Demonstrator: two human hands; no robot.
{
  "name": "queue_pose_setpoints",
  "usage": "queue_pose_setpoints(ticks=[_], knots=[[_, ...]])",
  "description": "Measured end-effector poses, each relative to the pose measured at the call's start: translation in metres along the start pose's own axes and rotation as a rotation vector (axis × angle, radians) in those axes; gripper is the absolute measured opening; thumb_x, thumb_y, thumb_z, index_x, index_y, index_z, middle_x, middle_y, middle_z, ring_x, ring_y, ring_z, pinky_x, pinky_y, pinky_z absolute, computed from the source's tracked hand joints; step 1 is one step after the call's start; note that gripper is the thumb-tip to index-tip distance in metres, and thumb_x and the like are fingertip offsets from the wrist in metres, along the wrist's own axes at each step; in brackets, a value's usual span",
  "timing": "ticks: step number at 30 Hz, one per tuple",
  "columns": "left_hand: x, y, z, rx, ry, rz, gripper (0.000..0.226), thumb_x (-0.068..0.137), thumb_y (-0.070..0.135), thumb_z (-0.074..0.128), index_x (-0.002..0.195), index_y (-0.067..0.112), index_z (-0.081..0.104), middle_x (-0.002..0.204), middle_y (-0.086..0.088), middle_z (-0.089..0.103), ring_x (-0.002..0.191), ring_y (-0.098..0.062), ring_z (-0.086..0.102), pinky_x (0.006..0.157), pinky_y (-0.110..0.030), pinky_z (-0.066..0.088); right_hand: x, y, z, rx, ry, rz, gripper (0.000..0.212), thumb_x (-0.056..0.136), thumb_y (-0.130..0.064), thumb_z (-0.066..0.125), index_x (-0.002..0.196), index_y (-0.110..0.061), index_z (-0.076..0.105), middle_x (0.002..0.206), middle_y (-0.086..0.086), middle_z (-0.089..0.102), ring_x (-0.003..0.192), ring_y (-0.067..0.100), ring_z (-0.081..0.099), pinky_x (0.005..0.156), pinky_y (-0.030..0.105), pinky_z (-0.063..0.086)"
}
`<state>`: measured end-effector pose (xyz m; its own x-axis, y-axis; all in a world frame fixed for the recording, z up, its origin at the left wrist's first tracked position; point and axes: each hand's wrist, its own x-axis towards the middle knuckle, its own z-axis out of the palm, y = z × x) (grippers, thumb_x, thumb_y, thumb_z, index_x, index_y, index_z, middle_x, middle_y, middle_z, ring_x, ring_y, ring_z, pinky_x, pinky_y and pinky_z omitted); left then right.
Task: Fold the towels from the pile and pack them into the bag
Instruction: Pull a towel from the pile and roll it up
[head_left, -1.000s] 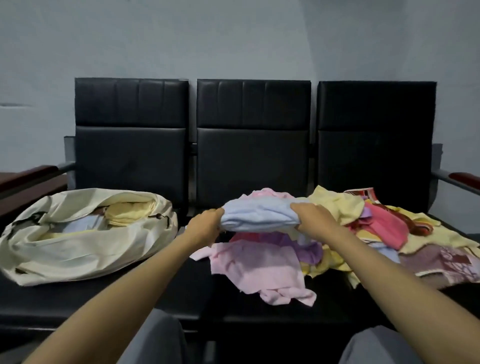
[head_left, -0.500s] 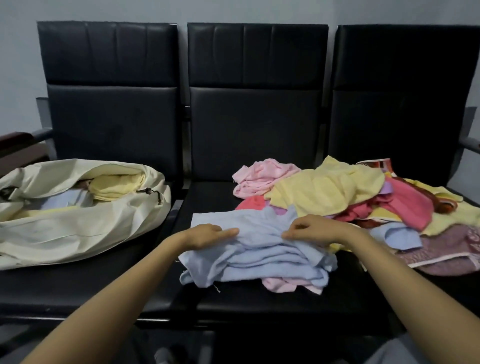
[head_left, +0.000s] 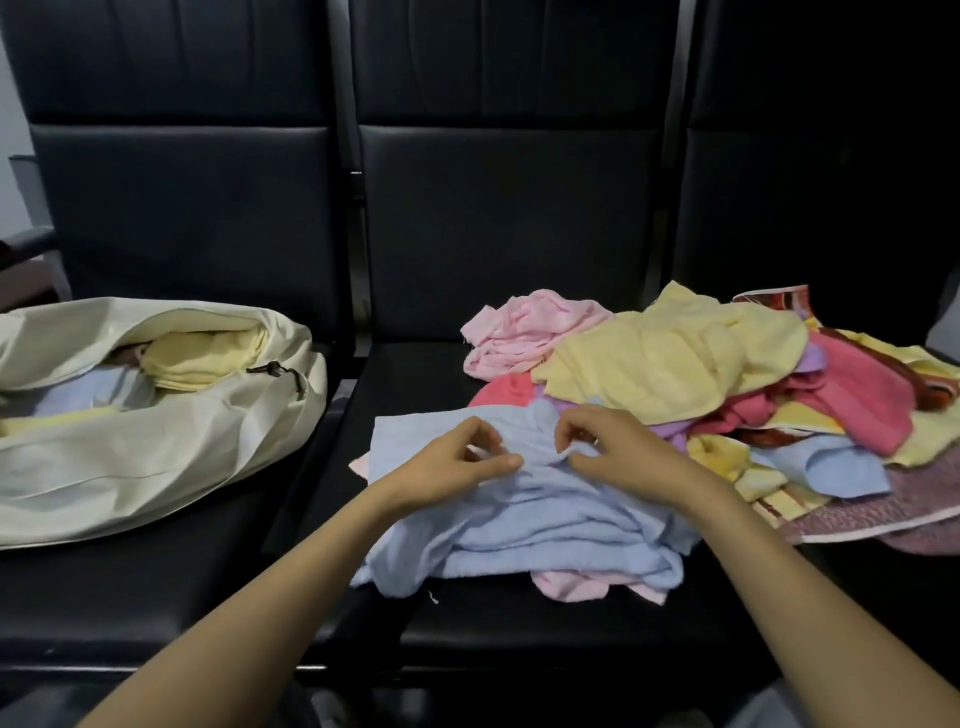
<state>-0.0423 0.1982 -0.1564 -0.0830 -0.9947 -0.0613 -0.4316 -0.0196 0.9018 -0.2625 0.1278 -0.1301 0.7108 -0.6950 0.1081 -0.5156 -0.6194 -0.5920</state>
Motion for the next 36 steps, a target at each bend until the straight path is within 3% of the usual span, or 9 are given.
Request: queue_pose_setpoints(ticks=[2, 6, 9, 16, 19, 21, 24, 30, 36], knots=[[0.002, 0.009, 0.005, -0.018, -0.012, 0.068, 0.038, 0.087, 0.037, 0.067, 0.119, 0.018, 0.058, 0.114, 0.009, 0.063, 0.098, -0.003, 0.060, 0.083, -0.017, 0.049, 0.000, -0.008, -0.001, 0.109, 0.084, -0.037, 0.019, 0.081, -0.001, 0.064, 0.082, -0.019, 0.059, 0.083, -0.012, 0.059, 0.075, 0.003, 0.051, 0.070, 0.016, 0.039], [0.006, 0.028, 0.013, -0.263, -0.029, 0.129, 0.012, 0.084, 0.027, 0.073, 0.086, 0.017, 0.066, 0.074, 0.001, 0.056, 0.067, -0.010, 0.049, 0.061, -0.019, 0.039, -0.003, -0.015, -0.014, 0.294, 0.147, -0.027, 0.019, 0.079, -0.009, 0.075, 0.088, -0.019, 0.062, 0.088, -0.010, 0.062, 0.080, 0.005, 0.056, 0.072, 0.017, 0.043], [0.005, 0.035, -0.004, -0.453, -0.071, 0.032, 0.017, 0.078, 0.029, 0.078, 0.077, 0.020, 0.063, 0.073, -0.002, 0.056, 0.067, -0.013, 0.051, 0.062, -0.023, 0.041, -0.006, -0.003, -0.030, 0.324, 0.164, 0.054, 0.019, 0.074, -0.017, 0.082, 0.085, -0.022, 0.067, 0.084, -0.015, 0.063, 0.084, 0.005, 0.056, 0.074, 0.019, 0.042], [-0.005, 0.015, -0.060, 0.226, -0.043, -0.082, 0.036, 0.086, 0.051, 0.064, 0.072, 0.017, 0.068, 0.066, 0.005, 0.052, 0.064, -0.006, 0.045, 0.065, -0.024, 0.038, -0.011, 0.022, -0.040, 0.390, 0.129, 0.256, 0.007, 0.080, -0.026, 0.077, 0.086, -0.026, 0.073, 0.090, 0.006, 0.068, 0.079, 0.014, 0.055, 0.071, 0.030, 0.041], [-0.003, 0.002, -0.073, 0.457, -0.092, -0.088, 0.032, 0.080, 0.040, 0.074, 0.068, 0.016, 0.059, 0.063, 0.004, 0.044, 0.059, -0.007, 0.038, 0.057, -0.022, 0.031, -0.008, 0.030, -0.038, 0.358, 0.103, 0.301, 0.006, 0.086, -0.020, 0.071, 0.089, -0.025, 0.072, 0.096, 0.020, 0.067, 0.080, 0.019, 0.055, 0.072, 0.033, 0.040], [-0.001, -0.008, -0.075, 0.592, -0.024, -0.068, 0.029, 0.078, 0.031, 0.076, 0.068, 0.019, 0.052, 0.064, 0.006, 0.046, 0.060, -0.009, 0.038, 0.058, -0.023, 0.031, -0.004, 0.036, -0.034, 0.247, 0.107, 0.305, 0.010, 0.088, -0.013, 0.068, 0.086, -0.023, 0.068, 0.093, 0.008, 0.067, 0.086, 0.016, 0.057, 0.072, 0.022, 0.040], [0.004, -0.014, -0.077, 0.532, 0.043, -0.018, 0.033, 0.075, 0.032, 0.076, 0.066, 0.016, 0.049, 0.063, 0.007, 0.048, 0.060, -0.008, 0.040, 0.061, -0.026, 0.034, -0.001, 0.041, -0.028, 0.029, 0.125, 0.294, 0.011, 0.090, -0.014, 0.065, 0.090, -0.024, 0.061, 0.094, -0.005, 0.059, 0.090, 0.012, 0.053, 0.069, 0.007, 0.035], [0.010, -0.010, -0.084, 0.434, -0.048, -0.233, 0.073, 0.062, 0.090, 0.046, 0.081, 0.024, 0.070, 0.081, 0.014, 0.066, 0.076, -0.004, 0.060, 0.076, -0.022, 0.046, 0.005, 0.047, -0.026, -0.137, 0.143, 0.281, 0.010, 0.092, -0.017, 0.061, 0.102, -0.016, 0.065, 0.093, -0.004, 0.053, 0.094, 0.019, 0.054, 0.077, 0.028, 0.037], [0.007, -0.036, -0.115, 0.287, -0.286, -0.279, 0.060, 0.079, 0.057, 0.065, 0.083, -0.002, 0.061, 0.074, -0.001, 0.051, 0.071, -0.014, 0.047, 0.070, -0.029, 0.038, 0.021, 0.041, -0.023, -0.232, 0.137, 0.293, 0.014, 0.095, -0.021, 0.057, 0.105, -0.018, 0.065, 0.095, -0.003, 0.052, 0.091, 0.021, 0.055, 0.080, 0.038, 0.046]])
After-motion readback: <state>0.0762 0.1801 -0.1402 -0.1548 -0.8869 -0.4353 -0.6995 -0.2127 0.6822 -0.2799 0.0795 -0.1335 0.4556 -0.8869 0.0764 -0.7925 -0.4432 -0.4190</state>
